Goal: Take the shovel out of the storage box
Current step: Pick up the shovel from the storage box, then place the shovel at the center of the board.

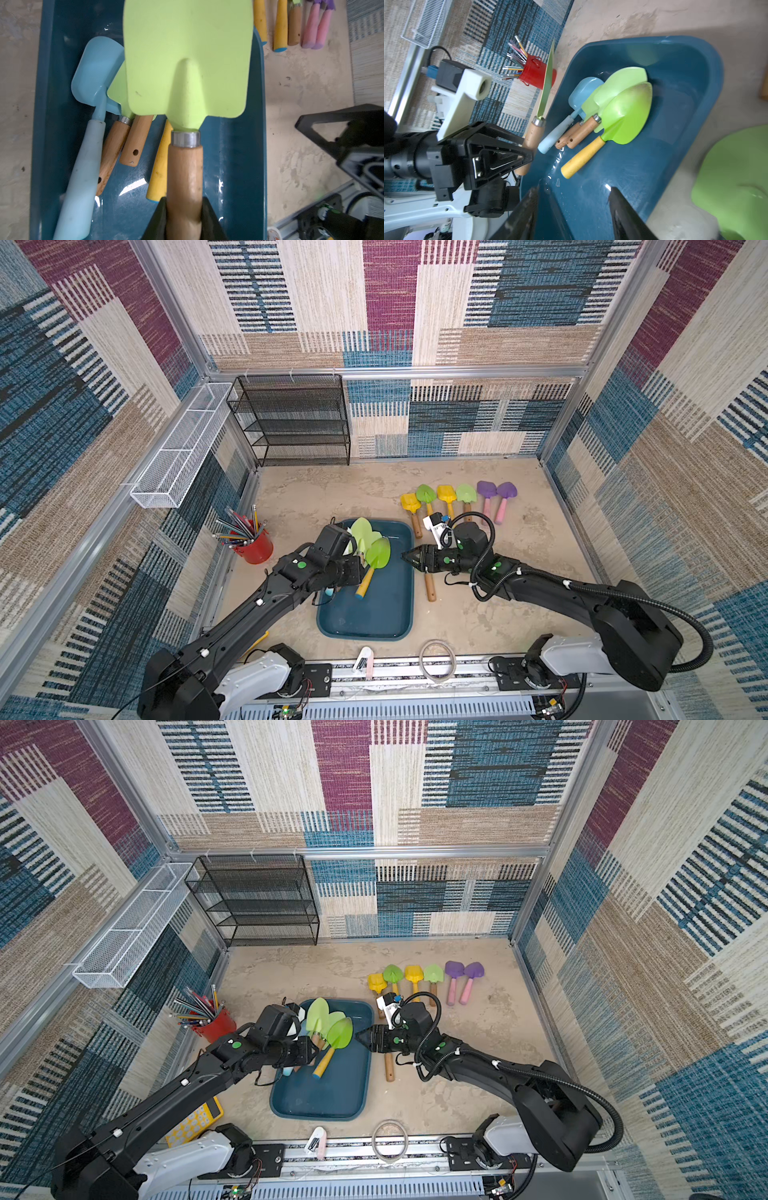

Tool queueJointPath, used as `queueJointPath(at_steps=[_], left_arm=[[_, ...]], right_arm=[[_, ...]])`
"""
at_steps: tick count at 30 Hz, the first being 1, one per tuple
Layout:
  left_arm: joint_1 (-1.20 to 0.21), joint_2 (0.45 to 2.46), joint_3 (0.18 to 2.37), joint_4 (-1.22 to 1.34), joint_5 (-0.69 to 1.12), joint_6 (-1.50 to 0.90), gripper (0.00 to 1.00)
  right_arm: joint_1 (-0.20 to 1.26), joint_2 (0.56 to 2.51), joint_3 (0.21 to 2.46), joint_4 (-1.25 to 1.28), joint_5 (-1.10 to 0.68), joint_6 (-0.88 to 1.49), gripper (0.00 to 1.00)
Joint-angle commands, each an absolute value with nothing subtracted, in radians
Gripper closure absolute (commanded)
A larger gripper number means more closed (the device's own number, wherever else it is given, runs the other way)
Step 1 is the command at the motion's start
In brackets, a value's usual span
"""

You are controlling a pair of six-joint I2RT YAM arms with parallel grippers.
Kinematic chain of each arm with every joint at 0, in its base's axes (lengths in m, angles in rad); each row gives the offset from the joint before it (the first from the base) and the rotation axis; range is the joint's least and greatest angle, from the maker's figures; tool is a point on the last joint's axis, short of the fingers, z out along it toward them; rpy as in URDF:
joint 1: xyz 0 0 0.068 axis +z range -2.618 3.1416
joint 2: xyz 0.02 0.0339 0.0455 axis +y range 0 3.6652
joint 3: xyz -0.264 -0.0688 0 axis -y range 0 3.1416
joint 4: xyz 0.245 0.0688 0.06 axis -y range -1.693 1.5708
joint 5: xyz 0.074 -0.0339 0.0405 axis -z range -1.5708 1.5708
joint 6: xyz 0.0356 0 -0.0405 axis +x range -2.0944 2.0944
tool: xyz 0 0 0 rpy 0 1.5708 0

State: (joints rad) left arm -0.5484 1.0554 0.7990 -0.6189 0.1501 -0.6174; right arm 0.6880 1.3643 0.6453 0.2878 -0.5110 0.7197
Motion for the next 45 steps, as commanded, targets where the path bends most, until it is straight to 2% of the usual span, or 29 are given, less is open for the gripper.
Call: queueJointPath(at_steps=[1,13,25,36,45], left_arm=[[-0.508,1.01,0.748,-0.476,0.31,-0.688,0.84],[-0.419,0.975,0.563,-0.053,0.638,-0.907,0.84],[-0.406,1.0,0.441,0.326,0.777,-1.092,0.84],[-0.406,1.035,0.41,0.499,0.832,-1.163,0.85],[-0.407,1.06,0.387,0.572,0.863,-1.193,0.85]], right_arm=[[0.69,1.383,0.641,0.467,-0.623,0.777,0.42],[0.691,1.527,0.671,0.712,-0.769,0.891,0.41],[0.692,1.647,0.724,0.849,-0.841,0.997,0.43],[0.69,1.722,0.736,1.011,-0.881,1.12,0.58],[0.692,1.786,0.734,1.184,-0.899,1.244,0.63]])
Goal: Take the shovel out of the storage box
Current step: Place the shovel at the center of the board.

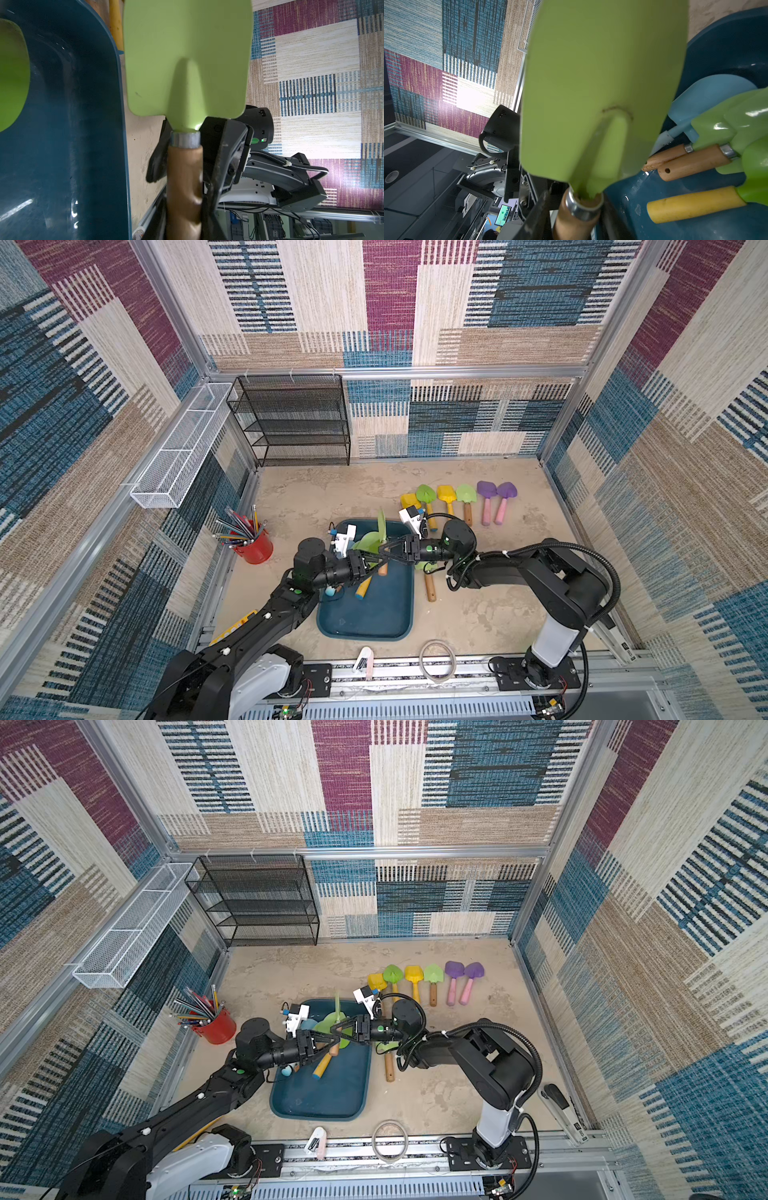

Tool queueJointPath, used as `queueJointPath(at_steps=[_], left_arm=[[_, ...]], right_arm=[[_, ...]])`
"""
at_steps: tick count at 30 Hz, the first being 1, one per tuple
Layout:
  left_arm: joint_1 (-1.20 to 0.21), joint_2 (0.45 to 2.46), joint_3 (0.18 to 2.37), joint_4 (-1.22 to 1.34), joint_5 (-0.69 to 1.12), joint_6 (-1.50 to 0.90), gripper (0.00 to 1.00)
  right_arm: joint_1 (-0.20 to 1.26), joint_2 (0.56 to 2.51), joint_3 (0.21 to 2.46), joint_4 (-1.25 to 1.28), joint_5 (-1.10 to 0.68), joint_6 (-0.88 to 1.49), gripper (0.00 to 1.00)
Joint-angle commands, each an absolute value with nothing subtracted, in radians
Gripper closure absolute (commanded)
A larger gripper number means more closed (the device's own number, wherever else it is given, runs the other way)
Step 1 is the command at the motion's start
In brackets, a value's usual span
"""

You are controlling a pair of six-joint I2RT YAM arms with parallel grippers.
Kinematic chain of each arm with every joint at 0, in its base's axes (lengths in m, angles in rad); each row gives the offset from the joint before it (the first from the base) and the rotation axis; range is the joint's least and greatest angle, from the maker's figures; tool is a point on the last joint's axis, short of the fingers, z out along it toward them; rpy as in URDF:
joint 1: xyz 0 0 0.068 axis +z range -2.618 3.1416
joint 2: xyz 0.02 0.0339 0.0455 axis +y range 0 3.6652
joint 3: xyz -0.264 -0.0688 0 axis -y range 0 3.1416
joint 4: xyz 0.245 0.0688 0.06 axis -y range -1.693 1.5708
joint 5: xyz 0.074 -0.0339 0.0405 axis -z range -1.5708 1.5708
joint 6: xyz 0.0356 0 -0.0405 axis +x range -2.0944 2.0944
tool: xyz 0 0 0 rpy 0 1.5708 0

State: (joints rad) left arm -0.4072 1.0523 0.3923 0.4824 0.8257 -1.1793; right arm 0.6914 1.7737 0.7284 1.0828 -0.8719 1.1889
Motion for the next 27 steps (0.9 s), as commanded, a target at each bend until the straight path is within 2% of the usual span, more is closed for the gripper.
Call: queueJointPath(at_steps=[1,6,10,12,14,21,27], left_arm=[[-0.407,1.063,0.386,0.578,0.864,-1.197,0.84],[-0.407,1.062,0.374,0.582,0.857,-1.199,0.78],[-0.402,1.051,0.391,0.517,0.864,-1.157,0.66],[-0.391,1.027,0.424,0.404,0.859,-1.099,0.55],[-0.387,0.997,0.471,0.239,0.829,-1.013,0.48],[-0.387,0.947,0.623,-0.271,0.629,-0.715,0.48],[-0.391,0.986,0.64,-0.408,0.503,-0.664,0.5]], right_arm=[[0.691,1.79,0.736,1.191,-0.899,1.25,0.64],[0.69,1.789,0.736,1.194,-0.896,1.253,0.82],[0.689,1.782,0.723,1.176,-0.88,1.247,0.84],[0.685,1.777,0.714,1.172,-0.874,1.25,0.84],[0.68,1.77,0.709,1.155,-0.869,1.243,0.83],[0.65,1.688,0.693,0.981,-0.823,1.157,0.83],[0.629,1.569,0.703,0.632,-0.71,0.995,0.83]])
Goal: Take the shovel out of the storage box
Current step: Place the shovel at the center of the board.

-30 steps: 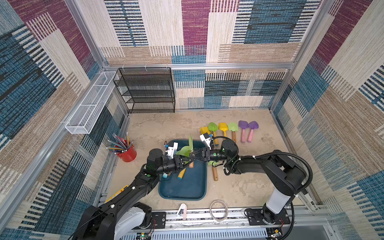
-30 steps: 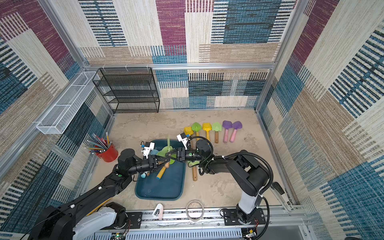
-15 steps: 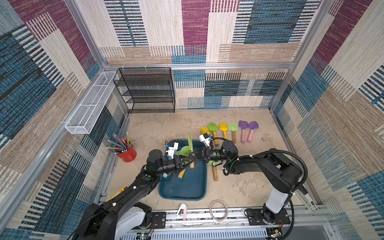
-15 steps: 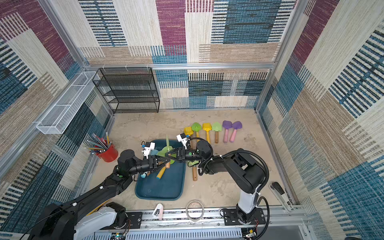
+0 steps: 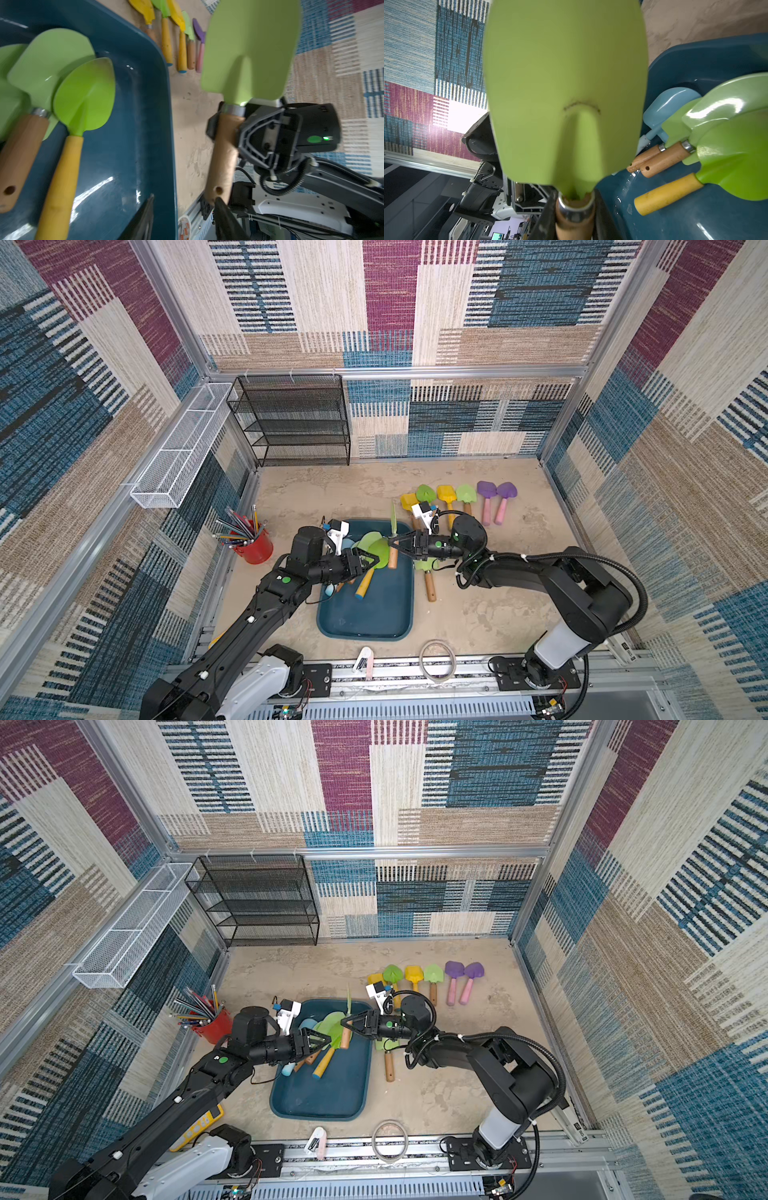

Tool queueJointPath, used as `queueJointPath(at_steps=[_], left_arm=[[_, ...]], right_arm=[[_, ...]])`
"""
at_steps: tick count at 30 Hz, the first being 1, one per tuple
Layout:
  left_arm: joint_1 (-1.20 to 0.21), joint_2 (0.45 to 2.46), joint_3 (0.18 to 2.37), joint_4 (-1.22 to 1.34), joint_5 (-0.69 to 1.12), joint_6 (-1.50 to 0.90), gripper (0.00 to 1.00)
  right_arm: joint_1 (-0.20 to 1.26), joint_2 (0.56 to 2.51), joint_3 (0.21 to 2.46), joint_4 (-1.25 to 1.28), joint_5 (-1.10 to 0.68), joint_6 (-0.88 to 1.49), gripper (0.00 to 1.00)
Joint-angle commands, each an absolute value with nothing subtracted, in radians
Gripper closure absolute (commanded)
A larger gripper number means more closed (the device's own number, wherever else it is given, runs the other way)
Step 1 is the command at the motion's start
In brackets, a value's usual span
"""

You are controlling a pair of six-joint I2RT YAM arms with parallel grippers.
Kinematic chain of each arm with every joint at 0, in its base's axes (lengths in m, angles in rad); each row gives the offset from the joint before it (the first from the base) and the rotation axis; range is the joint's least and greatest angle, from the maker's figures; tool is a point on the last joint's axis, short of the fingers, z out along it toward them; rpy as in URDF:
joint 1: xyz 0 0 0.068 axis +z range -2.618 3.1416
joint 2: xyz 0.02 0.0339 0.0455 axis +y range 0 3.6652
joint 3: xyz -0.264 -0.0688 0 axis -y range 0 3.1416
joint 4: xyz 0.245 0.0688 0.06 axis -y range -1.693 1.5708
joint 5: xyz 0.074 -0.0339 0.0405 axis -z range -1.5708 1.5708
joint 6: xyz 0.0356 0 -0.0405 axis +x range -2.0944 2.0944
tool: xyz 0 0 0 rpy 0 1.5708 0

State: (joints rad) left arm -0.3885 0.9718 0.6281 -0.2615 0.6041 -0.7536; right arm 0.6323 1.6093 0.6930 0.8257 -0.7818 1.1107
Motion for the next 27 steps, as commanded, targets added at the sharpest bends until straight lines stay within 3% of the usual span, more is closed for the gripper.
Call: queueJointPath(at_steps=[1,10,15,27], left_arm=[[-0.394,0.992,0.643,-0.428,0.48,-0.654,0.5],[-0.435,1.081,0.698,-0.53,0.329,-0.597,0.51],[-0.491,1.146,0.748,-0.582,0.226,-0.567,0.51],[-0.629,1.285,0.853,-0.687,-0.009,-0.52,0.5]], right_arm=[[0.627,1.55,0.707,0.577,-0.692,0.97,0.83],[0.591,1.391,0.699,0.225,-0.518,0.803,0.83],[0.591,1.342,0.751,-0.031,-0.326,0.689,0.83],[0.591,1.268,0.751,-0.269,-0.067,0.574,0.84]])
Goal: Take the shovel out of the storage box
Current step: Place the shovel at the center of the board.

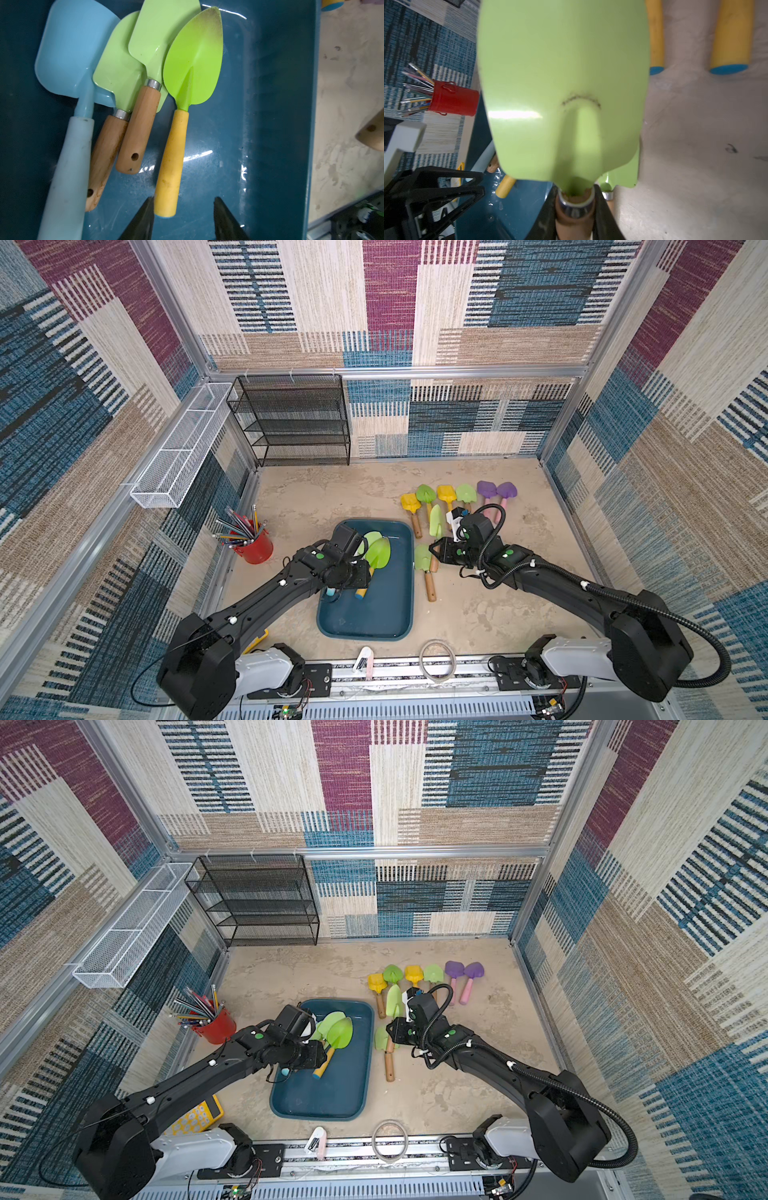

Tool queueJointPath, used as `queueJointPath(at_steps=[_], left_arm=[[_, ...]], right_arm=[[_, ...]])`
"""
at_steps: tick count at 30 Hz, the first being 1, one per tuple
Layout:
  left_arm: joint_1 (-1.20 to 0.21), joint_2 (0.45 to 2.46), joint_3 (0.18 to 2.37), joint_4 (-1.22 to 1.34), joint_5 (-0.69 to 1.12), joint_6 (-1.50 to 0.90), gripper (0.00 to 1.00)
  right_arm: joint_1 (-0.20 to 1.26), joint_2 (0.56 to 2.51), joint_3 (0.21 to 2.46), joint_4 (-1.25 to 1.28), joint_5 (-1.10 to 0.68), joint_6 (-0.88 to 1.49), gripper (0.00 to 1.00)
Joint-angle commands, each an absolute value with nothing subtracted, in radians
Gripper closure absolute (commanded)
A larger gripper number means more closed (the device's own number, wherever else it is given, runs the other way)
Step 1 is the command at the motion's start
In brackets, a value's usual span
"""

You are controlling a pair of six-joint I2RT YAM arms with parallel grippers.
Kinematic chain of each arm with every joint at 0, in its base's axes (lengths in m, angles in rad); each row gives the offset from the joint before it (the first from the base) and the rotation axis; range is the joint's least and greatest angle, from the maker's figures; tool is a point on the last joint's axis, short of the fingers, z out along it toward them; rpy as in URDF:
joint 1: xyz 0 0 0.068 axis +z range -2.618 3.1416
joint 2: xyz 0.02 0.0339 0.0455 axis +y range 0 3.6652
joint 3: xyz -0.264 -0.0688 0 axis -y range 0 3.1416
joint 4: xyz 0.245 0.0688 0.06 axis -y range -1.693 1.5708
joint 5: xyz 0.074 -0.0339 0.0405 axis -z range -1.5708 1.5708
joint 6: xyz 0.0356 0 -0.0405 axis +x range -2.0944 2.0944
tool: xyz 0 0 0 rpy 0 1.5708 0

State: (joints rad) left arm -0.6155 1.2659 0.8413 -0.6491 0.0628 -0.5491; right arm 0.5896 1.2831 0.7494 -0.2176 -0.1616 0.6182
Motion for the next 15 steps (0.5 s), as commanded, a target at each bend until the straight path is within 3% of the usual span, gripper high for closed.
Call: queueJointPath(at_steps=[1,15], left_arm=[[-0.638,1.298,0.856,-0.687,-0.016,-0.52,0.5],[-0.725,1.416,0.898,-0.699,-0.122,-0.502,0.51]], right_arm=[[0.591,1.263,0.748,-0.279,-0.053,0.569,0.84],[0.593,1.252,0.687,-0.345,0.025,0.539,0.83]])
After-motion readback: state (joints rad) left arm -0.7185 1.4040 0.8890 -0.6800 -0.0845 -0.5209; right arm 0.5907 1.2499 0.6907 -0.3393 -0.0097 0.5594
